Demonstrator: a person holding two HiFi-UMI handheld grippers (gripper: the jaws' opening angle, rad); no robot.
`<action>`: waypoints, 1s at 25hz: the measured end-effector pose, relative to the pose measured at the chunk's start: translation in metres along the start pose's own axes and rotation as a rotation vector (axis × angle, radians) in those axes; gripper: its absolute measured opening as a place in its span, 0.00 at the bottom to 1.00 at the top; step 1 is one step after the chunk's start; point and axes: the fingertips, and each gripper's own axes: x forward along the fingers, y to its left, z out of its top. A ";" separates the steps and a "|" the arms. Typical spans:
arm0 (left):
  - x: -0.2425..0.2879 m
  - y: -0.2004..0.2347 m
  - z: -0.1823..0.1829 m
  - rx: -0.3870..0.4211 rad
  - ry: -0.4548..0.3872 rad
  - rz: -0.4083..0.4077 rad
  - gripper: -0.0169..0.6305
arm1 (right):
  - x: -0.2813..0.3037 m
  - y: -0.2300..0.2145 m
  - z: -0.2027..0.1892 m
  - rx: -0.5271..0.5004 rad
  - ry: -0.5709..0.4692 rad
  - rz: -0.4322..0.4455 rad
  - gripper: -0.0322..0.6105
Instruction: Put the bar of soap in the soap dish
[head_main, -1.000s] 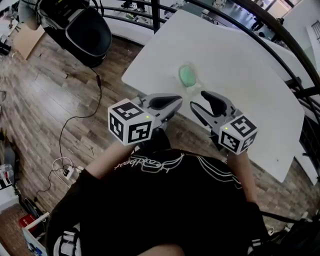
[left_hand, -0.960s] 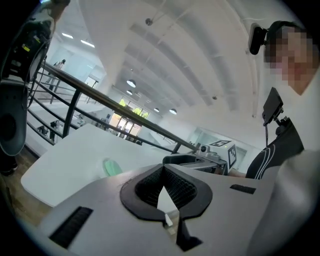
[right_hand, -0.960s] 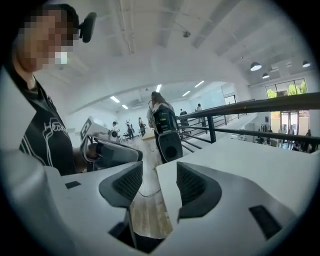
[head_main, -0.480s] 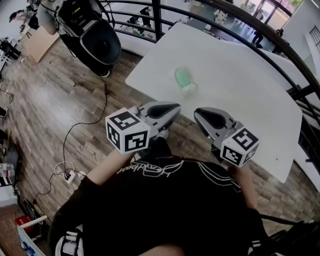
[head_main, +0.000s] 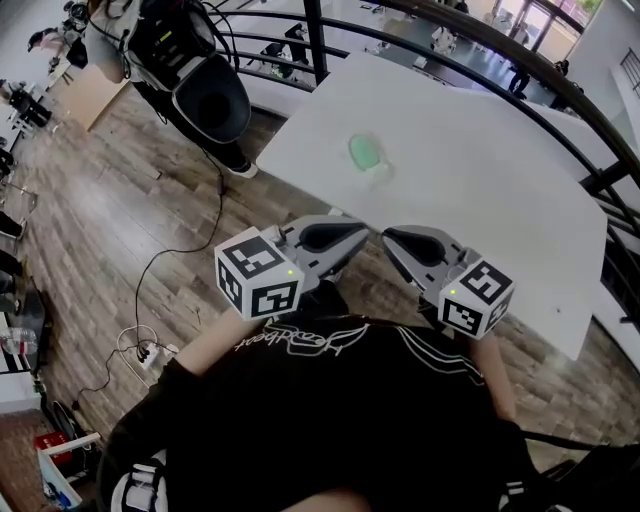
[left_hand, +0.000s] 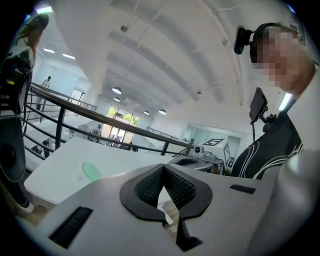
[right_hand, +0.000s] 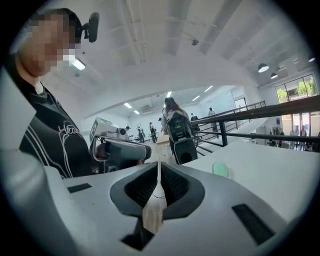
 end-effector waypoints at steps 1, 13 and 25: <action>0.000 -0.005 -0.002 0.007 0.004 -0.002 0.04 | -0.003 0.003 -0.001 0.008 -0.007 0.003 0.10; -0.012 -0.022 -0.011 0.037 0.007 0.004 0.04 | -0.009 0.026 -0.005 0.013 -0.043 0.025 0.08; -0.013 -0.033 -0.010 0.044 0.001 -0.003 0.04 | -0.014 0.032 0.001 0.001 -0.038 0.021 0.07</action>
